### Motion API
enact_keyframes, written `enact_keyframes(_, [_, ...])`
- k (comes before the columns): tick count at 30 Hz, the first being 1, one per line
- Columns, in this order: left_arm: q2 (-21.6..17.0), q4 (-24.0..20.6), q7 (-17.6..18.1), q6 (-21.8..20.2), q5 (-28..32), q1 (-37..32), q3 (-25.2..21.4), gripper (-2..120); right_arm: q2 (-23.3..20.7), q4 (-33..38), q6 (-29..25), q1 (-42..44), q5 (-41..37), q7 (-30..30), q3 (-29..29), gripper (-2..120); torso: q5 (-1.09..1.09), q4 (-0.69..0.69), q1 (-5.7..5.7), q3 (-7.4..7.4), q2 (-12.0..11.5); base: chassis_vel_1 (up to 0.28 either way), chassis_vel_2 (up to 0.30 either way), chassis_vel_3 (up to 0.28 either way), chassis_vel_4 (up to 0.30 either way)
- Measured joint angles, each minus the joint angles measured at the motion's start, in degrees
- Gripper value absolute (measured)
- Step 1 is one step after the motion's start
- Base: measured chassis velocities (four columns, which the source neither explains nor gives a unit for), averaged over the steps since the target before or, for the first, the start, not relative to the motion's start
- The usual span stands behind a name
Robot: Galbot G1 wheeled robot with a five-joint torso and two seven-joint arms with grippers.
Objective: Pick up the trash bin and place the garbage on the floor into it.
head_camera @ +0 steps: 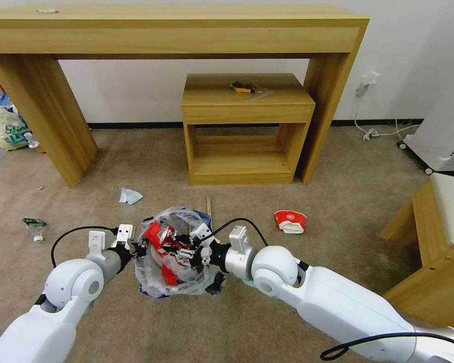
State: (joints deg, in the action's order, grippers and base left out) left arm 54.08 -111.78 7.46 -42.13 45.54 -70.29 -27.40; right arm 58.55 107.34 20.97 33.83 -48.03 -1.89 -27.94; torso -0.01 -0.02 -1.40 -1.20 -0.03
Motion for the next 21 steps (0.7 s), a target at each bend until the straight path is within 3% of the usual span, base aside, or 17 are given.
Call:
enact_keyframes(3, [0.5, 0.0, 0.0, 0.0, -0.1, 0.1, 0.1, 0, 0.2, 0.0, -0.4, 0.5, 0.0, 1.1, 1.5, 80, 0.0, 0.0, 0.0, 0.0, 0.0, 0.0, 0.0, 0.0, 0.0])
enact_keyframes(10, [0.8, -0.3, 0.0, 0.0, -0.2, -0.3, 0.0, 0, 0.3, -0.4, -0.6, 1.0, -0.2, 1.7, 3.5, 99, 0.0, -0.01, 0.0, 0.0, 0.0, 0.0, 0.0, 0.0, 0.0])
enact_keyframes(21, [0.9, -0.7, -0.1, 0.0, -0.3, -0.8, -0.6, 0, 4.2, -2.2, -0.8, 0.0, -1.2, 2.5, -0.2, 100, 0.0, 0.01, 0.0, 0.0, 0.0, 0.0, 0.0, 0.0, 0.0])
